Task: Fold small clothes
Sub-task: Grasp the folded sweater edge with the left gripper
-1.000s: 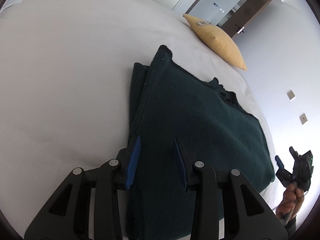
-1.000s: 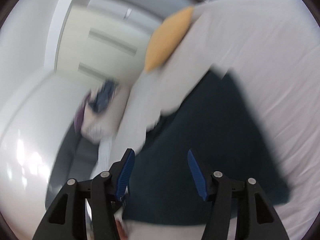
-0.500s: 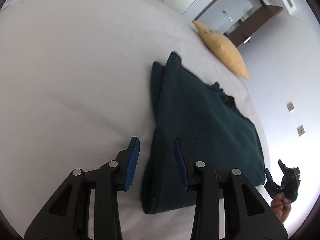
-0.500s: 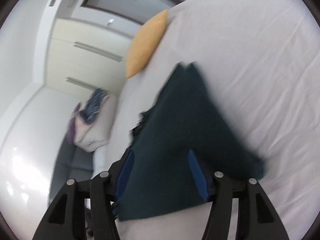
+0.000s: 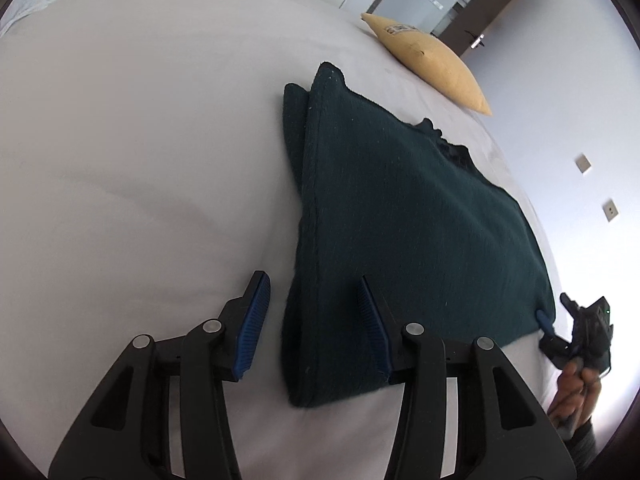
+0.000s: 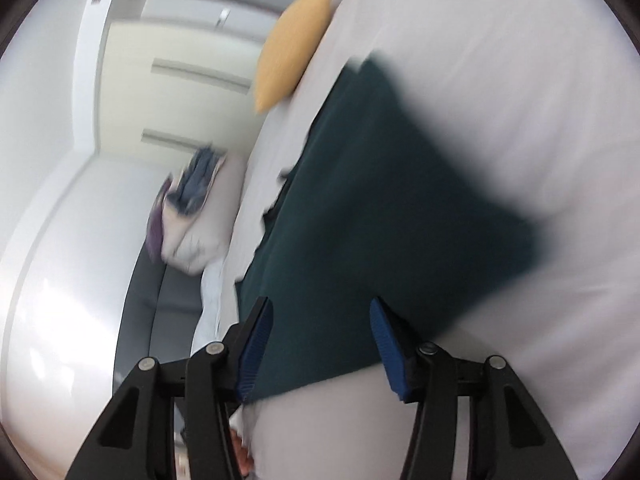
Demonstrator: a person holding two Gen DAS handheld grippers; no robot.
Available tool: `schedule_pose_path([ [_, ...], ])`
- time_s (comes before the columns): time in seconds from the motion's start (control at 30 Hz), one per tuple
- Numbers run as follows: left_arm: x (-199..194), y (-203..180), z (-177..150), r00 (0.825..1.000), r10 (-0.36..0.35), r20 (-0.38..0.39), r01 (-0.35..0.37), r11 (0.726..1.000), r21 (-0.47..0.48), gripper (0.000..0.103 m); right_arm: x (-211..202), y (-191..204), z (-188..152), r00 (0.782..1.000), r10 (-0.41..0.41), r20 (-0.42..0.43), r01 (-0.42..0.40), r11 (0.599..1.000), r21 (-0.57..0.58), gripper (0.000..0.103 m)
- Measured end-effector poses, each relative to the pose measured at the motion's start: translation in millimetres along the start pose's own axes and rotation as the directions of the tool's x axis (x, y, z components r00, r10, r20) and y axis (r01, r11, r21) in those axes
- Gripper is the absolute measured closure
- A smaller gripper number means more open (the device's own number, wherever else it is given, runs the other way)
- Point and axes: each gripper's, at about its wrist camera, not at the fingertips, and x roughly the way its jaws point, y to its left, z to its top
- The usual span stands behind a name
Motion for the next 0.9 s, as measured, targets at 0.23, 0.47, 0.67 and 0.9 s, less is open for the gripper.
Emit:
schedule_pose_path([
  [0.23,-22,13,-6,1.0,0.001,0.018,0.001,0.997,-0.072,0.058,-39,8,-4,0.995,-0.055,0.085,0.056,0.998,-0.007,0.043],
  [0.47,-54,-2,15,0.996,-0.026,0.088,0.029,0.999,-0.036,0.046,37,82,-23,0.997,0.04,-0.062,-0.048,0.99,-0.136,0.043],
  [0.67,-35,36,19,0.993,-0.115,-0.003,0.112,0.972,-0.209,0.042,108,116,-56,0.974,0.053,-0.22,-0.095,0.977,-0.189,0.043],
  [0.9,12,68,46,0.899,-0.423,-0.113,0.342,0.839,-0.423,0.033,115,105,-55,0.97,0.071,-0.233,-0.107,0.984,-0.144,0.043],
])
